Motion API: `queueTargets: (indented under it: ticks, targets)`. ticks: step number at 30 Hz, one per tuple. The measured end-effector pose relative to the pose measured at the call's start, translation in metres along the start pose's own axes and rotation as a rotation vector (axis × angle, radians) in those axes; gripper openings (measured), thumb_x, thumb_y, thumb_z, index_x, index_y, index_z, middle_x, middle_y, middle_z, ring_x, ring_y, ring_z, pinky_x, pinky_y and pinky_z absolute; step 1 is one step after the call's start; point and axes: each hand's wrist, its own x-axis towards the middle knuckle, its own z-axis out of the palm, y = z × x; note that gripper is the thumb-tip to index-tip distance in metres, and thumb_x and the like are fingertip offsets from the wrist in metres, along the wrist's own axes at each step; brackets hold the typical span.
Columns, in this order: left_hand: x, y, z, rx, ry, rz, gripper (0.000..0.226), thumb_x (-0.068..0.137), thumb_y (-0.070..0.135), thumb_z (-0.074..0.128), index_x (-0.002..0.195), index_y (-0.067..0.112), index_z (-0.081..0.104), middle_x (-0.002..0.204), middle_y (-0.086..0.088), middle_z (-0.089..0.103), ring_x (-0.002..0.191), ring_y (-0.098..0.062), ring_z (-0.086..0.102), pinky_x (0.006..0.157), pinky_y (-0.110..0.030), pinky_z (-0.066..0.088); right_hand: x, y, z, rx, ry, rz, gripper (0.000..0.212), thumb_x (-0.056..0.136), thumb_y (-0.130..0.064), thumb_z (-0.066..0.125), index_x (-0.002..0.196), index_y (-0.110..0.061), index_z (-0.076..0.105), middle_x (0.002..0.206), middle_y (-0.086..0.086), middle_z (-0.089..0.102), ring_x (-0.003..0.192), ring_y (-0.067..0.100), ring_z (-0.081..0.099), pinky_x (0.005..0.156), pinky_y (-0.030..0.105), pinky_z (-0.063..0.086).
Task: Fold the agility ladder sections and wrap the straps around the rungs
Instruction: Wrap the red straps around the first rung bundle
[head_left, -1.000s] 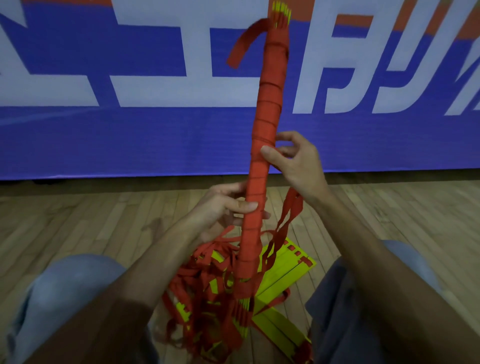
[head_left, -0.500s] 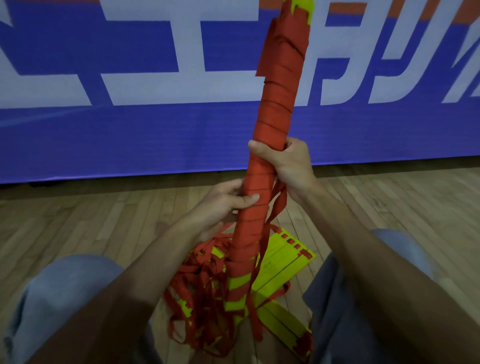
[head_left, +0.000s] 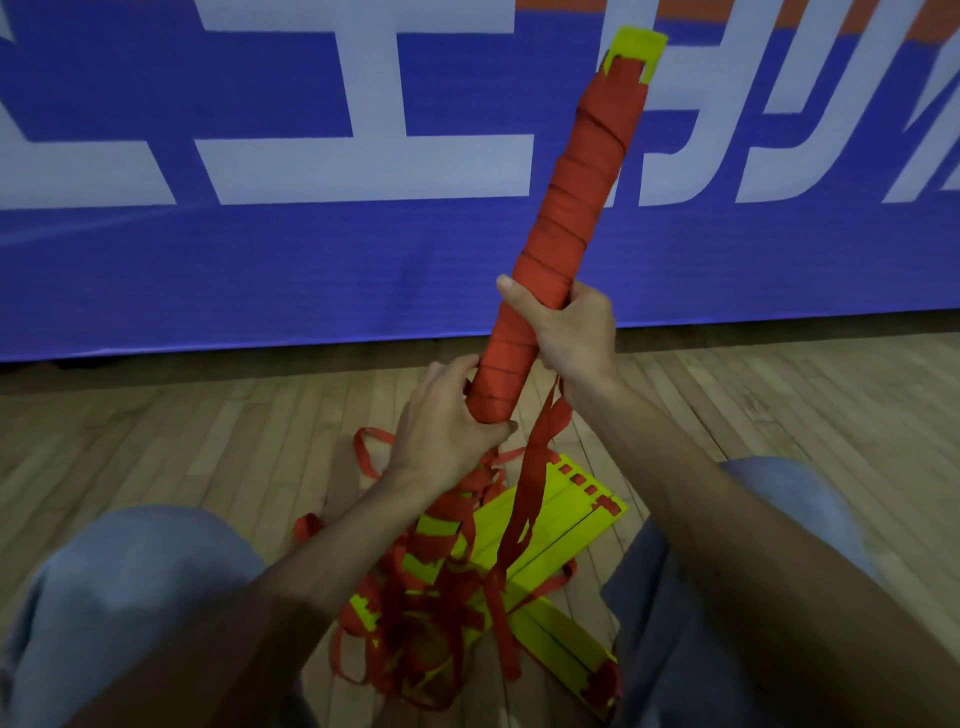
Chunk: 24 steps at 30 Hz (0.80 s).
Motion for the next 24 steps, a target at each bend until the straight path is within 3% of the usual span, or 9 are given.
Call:
queueTargets:
  ticks: [4, 6, 8, 12, 15, 18, 20, 22, 24]
  targets:
    - [0.006, -0.001, -0.011, -0.169, 0.004, -0.031, 0.065, 0.061, 0.029, 0.086, 0.119, 0.033, 0.056, 0.094, 0.011, 0.065, 0.082, -0.007, 0.067, 0.076, -0.036, 0.057, 0.001, -0.006, -0.004, -0.003, -0.096, -0.073, 0.044, 0.066, -0.058, 0.079, 0.088, -0.020, 0.071, 0.082, 0.000, 0.075, 0.080, 0.017, 0.073, 0.075, 0.046, 0.059]
    - [0.008, 0.000, -0.018, -0.269, -0.020, -0.066, 0.062, 0.065, 0.018, 0.087, 0.117, 0.033, 0.056, 0.088, 0.014, 0.062, 0.073, 0.001, 0.065, 0.068, -0.021, 0.055, -0.001, -0.011, -0.006, -0.050, -0.101, -0.158, 0.036, 0.075, -0.054, 0.075, 0.089, -0.021, 0.071, 0.084, 0.001, 0.075, 0.082, 0.015, 0.071, 0.079, 0.043, 0.058]
    - [0.010, -0.001, -0.025, -0.387, -0.081, -0.083, 0.058, 0.068, 0.010, 0.085, 0.116, 0.029, 0.057, 0.091, 0.010, 0.064, 0.075, 0.000, 0.067, 0.066, -0.016, 0.054, -0.002, -0.014, -0.009, -0.103, -0.105, -0.226, 0.030, 0.084, -0.051, 0.068, 0.090, -0.021, 0.070, 0.084, -0.002, 0.073, 0.082, 0.010, 0.069, 0.079, 0.034, 0.056]
    - [0.013, 0.001, -0.036, -0.619, -0.199, -0.136, 0.057, 0.074, 0.008, 0.079, 0.127, 0.019, 0.060, 0.113, -0.009, 0.066, 0.098, -0.025, 0.069, 0.085, -0.039, 0.057, -0.002, -0.015, -0.012, -0.191, -0.125, -0.316, 0.031, 0.100, -0.038, 0.049, 0.074, -0.024, 0.059, 0.063, -0.014, 0.056, 0.060, -0.005, 0.054, 0.060, 0.011, 0.039]
    - [0.013, 0.003, -0.041, -0.856, -0.292, -0.162, 0.048, 0.075, 0.007, 0.070, 0.123, 0.011, 0.063, 0.107, -0.014, 0.067, 0.094, -0.037, 0.070, 0.085, -0.049, 0.054, 0.001, -0.009, -0.011, -0.166, -0.184, -0.351, 0.031, 0.103, -0.031, 0.046, 0.111, -0.011, 0.068, 0.088, -0.012, 0.069, 0.083, -0.010, 0.063, 0.077, 0.009, 0.045]
    - [0.012, 0.002, -0.041, -1.056, -0.367, -0.151, 0.037, 0.075, 0.009, 0.063, 0.112, 0.004, 0.064, 0.095, -0.014, 0.069, 0.085, -0.033, 0.072, 0.076, -0.046, 0.056, 0.003, -0.008, -0.007, -0.093, -0.236, -0.315, 0.043, 0.099, -0.036, 0.051, 0.134, -0.012, 0.057, 0.107, 0.001, 0.070, 0.098, 0.005, 0.067, 0.091, 0.024, 0.052]
    - [0.013, -0.001, -0.042, -1.173, -0.434, -0.125, 0.038, 0.073, 0.014, 0.071, 0.109, 0.002, 0.066, 0.094, -0.016, 0.072, 0.084, -0.032, 0.073, 0.071, -0.040, 0.060, 0.001, -0.011, -0.006, -0.031, -0.268, -0.262, 0.038, 0.100, -0.035, 0.052, 0.129, -0.012, 0.061, 0.100, -0.003, 0.070, 0.087, 0.001, 0.066, 0.082, 0.022, 0.052]
    - [0.013, -0.001, -0.046, -1.272, -0.535, -0.112, 0.051, 0.063, 0.022, 0.084, 0.107, 0.000, 0.070, 0.097, -0.020, 0.072, 0.084, -0.033, 0.073, 0.071, -0.039, 0.061, -0.003, -0.016, -0.007, 0.124, -0.331, -0.177, 0.029, 0.100, -0.033, 0.051, 0.106, -0.011, 0.069, 0.079, -0.010, 0.065, 0.065, -0.001, 0.059, 0.064, 0.019, 0.047]
    - [0.012, -0.002, -0.050, -1.291, -0.632, -0.106, 0.058, 0.059, 0.026, 0.087, 0.107, -0.001, 0.071, 0.097, -0.024, 0.072, 0.082, -0.033, 0.073, 0.073, -0.041, 0.060, -0.005, -0.020, -0.011, 0.296, -0.440, -0.060, 0.032, 0.099, -0.035, 0.052, 0.084, -0.010, 0.066, 0.061, -0.005, 0.056, 0.050, 0.008, 0.047, 0.050, 0.026, 0.035]
